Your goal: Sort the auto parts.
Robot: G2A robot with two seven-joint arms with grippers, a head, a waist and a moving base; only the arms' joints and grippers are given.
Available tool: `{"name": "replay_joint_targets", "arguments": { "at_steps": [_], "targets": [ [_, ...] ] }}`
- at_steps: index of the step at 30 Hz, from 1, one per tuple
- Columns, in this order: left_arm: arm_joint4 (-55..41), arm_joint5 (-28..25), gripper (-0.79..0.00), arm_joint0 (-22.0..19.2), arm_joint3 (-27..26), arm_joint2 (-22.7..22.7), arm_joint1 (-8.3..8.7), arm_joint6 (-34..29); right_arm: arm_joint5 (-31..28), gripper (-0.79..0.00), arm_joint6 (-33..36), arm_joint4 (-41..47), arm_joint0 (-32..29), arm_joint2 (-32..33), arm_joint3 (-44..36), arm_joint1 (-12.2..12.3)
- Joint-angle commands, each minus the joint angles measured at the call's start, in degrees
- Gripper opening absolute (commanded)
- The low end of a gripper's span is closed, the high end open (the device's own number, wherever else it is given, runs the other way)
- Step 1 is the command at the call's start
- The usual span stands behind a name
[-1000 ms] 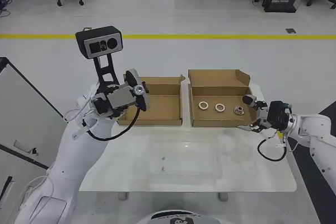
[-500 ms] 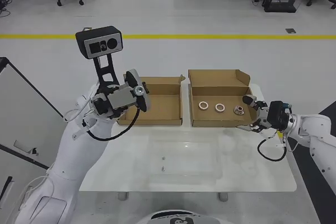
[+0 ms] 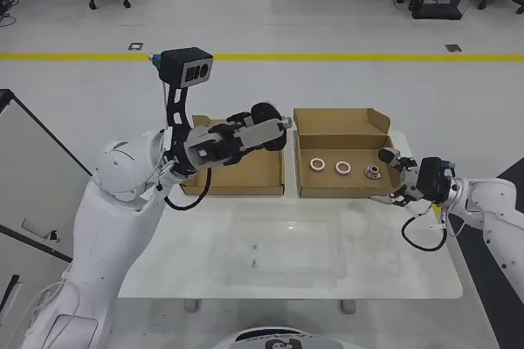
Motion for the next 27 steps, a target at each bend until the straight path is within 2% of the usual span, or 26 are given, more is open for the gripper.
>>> {"name": "replay_joint_targets", "arguments": {
  "at_steps": [1,7,16,22,27],
  "targets": [
    [3.3,1.8,-0.785,0.2,-0.2,-0.2,0.12,0.7,0.0,0.0,-0.1,0.0,0.0,0.0,0.0,0.0],
    [15.2,8.8,-0.785,0.0,-1.0,-0.9,0.76,0.4,0.0,0.0,-0.1,0.0,0.0,0.0,0.0,0.0],
    [28.9,19.3,-0.785,-3.4,0.3,1.8,1.71,-9.1,0.0,0.0,-0.1,0.0,0.0,0.0,0.0,0.0],
    [36.8,23.1,-0.785,-6.7,3.3,5.2,1.89,-12.6,0.0,0.0,-0.1,0.0,0.0,0.0,0.0,0.0],
    [41.6,24.2,-0.785,-10.7,7.9,8.5,1.71,-15.2,0.0,0.0,-0.1,0.0,0.0,0.0,0.0,0.0]
  ]
}}
